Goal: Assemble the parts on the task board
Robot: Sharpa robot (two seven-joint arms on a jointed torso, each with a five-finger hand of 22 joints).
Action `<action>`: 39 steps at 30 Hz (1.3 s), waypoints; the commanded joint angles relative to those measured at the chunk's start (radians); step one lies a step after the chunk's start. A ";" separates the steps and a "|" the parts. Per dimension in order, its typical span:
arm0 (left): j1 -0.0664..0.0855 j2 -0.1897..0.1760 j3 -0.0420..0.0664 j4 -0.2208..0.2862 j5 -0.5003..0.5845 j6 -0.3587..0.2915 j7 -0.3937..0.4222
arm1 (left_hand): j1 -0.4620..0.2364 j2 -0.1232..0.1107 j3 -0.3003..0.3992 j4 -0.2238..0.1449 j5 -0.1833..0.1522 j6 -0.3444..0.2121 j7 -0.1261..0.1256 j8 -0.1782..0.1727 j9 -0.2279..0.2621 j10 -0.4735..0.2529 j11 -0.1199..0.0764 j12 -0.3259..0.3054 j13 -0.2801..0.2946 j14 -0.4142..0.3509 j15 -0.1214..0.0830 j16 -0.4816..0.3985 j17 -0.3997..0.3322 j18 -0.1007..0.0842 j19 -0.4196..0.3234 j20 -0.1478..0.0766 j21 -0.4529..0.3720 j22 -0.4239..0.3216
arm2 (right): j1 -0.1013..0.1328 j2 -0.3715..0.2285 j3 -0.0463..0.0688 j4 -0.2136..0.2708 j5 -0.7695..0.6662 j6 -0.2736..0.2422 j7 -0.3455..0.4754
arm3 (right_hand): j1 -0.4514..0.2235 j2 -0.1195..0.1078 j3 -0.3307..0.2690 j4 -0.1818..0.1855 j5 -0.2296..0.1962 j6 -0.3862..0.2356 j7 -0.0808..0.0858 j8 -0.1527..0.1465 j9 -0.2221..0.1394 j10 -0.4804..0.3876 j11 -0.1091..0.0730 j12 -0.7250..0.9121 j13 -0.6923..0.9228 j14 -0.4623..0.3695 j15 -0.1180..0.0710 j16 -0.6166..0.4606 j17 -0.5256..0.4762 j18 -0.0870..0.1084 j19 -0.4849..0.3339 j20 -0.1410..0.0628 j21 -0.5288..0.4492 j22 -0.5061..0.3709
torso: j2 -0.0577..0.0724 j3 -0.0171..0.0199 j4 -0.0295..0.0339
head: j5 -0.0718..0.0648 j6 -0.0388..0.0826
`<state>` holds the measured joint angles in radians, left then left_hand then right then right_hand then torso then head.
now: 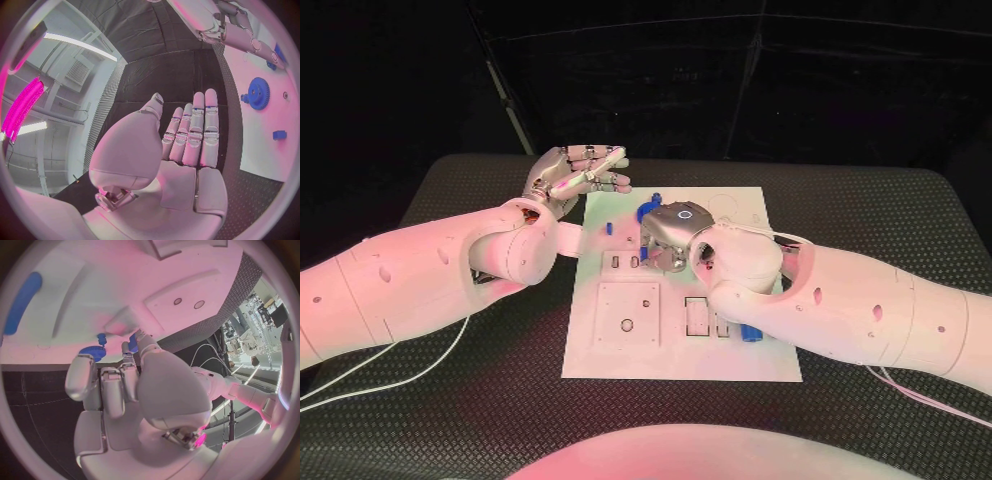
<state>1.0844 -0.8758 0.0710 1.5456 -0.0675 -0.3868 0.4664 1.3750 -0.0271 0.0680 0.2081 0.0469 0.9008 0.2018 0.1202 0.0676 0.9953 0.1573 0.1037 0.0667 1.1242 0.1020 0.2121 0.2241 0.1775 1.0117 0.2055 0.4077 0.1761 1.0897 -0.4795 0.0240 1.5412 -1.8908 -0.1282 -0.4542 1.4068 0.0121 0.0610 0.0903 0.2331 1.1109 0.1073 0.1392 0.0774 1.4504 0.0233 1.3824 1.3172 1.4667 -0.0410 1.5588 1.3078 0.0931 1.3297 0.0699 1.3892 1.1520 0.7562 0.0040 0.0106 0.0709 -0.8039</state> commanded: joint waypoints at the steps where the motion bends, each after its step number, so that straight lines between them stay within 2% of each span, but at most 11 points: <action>1: 0.002 0.001 0.001 0.001 -0.004 0.013 0.003 | 0.006 0.004 -0.004 -0.005 0.001 0.003 0.000 -0.005 -0.001 0.005 0.003 -0.005 -0.002 -0.003 0.003 -0.004 0.001 0.003 0.000 0.001 -0.005 -0.001 | 0.003 0.003 0.000 -0.002 -0.018 0.044 -0.019 | -0.003 0.002 0.005 0.000 0.004 0.017 -0.007 0.006 0.001 0.003 -0.002 0.004 0.082 0.098 -0.003 0.001 0.234 -0.010 0.005 -0.002 0.000 -0.002 | 0.000 0.0006 -0.0007 | 0.002 -0.001; 10: 0.002 0.001 0.001 0.000 -0.004 0.014 0.001 | 0.006 0.004 -0.004 -0.005 0.001 0.003 0.000 -0.005 -0.001 0.005 0.003 -0.005 -0.002 -0.003 0.003 -0.004 0.001 0.003 0.000 0.001 -0.005 -0.001 | 0.003 0.013 0.000 -0.003 -0.027 0.080 -0.036 | -0.006 0.000 0.006 0.001 0.002 0.015 -0.006 0.005 0.001 0.002 -0.002 0.002 0.080 0.098 -0.003 0.000 0.233 -0.010 0.004 -0.002 0.000 -0.003 | 0.000 0.0012 -0.0001 | 0.004 -0.005; 24: 0.002 0.000 0.001 -0.001 -0.004 0.014 0.000 | 0.006 0.004 -0.004 -0.005 0.001 0.003 0.000 -0.005 -0.001 0.005 0.003 -0.005 -0.002 -0.003 0.003 -0.004 0.001 0.003 0.000 0.001 -0.005 -0.001 | 0.003 0.018 0.000 0.006 -0.049 0.090 -0.051 | -0.009 -0.003 0.006 0.003 -0.001 0.014 -0.006 0.004 0.000 0.001 -0.002 0.001 0.079 0.097 -0.003 0.000 0.231 -0.009 0.004 -0.002 -0.001 -0.004 | 0.000 0.0014 -0.0012 | 0.006 -0.006; 39: 0.002 0.001 0.001 -0.002 -0.004 0.014 -0.002 | 0.006 0.004 -0.004 -0.005 0.001 0.003 0.000 -0.005 -0.002 0.004 0.004 -0.006 -0.002 -0.003 0.004 -0.005 0.002 0.003 0.000 0.002 -0.005 -0.002 | 0.003 0.024 0.000 0.000 -0.051 0.098 -0.060 | -0.031 -0.026 0.007 0.012 -0.002 -0.009 0.003 -0.009 -0.004 -0.008 0.005 -0.013 0.068 0.096 0.002 -0.003 0.225 -0.008 -0.002 0.001 -0.007 -0.013 | 0.000 0.0014 -0.0004 | 0.007 -0.009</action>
<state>1.0845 -0.8760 0.0710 1.5426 -0.0676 -0.3841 0.4607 1.3750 -0.0271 0.0675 0.2076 0.0469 0.9007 0.2018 0.1203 0.0677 0.9953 0.1573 0.1036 0.0665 1.1242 0.1020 0.2121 0.2241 0.1776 1.0117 0.2055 0.4077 0.1756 1.0915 -0.4567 0.0240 1.5422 -1.9315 -0.0428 -0.5068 1.3815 -0.0131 0.0641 0.0986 0.2341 1.1115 0.1109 0.1332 0.0756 1.4469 0.0268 1.3733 1.3081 1.4667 -0.0410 1.5588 1.3075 0.0931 1.3295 0.0699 1.3892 1.1400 0.7559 0.0054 0.0097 0.0771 -0.8121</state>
